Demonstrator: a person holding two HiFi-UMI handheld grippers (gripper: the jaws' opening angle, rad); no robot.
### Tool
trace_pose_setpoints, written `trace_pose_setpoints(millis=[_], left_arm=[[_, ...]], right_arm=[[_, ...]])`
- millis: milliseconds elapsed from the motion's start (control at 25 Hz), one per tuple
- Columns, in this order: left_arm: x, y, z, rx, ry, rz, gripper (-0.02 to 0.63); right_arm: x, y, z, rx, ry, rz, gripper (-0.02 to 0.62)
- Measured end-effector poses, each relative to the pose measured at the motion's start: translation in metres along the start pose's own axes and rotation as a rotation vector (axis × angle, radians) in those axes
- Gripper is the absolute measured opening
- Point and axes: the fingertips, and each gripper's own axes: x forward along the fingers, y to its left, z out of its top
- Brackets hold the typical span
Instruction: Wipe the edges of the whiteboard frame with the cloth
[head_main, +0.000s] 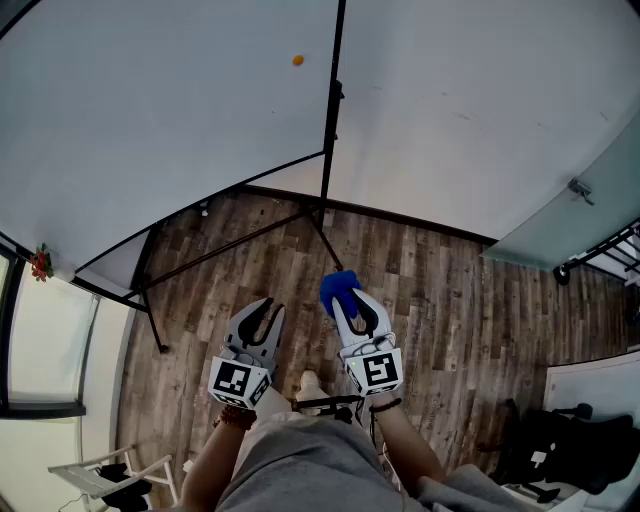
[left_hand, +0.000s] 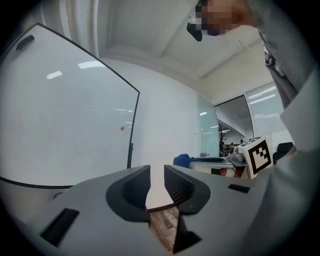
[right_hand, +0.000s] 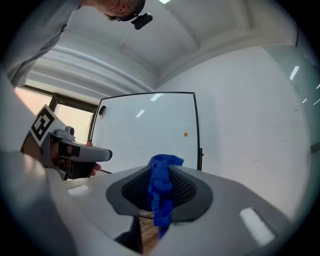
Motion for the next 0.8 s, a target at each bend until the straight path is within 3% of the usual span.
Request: trace_pose_setpoints(millis=[280, 480, 800], left_arm=[[0.044, 0.046, 0.004, 0.003, 0.013, -0.01, 0.091], [0.078, 0.096, -0.012, -0.042, 0.003, -0.017, 0.091], [0.16, 0.159, 0.012, -0.018, -0.003, -0.163, 0.091]], right_arm=[[0.051, -0.017, -0.02, 0.082, -0.006, 0.007, 0.118], [0.105, -0.028, -0.038, 0.048, 0.048, 0.003, 0.121], [0.22, -0.068, -0.035, 0.017, 0.094, -0.059, 0.121]])
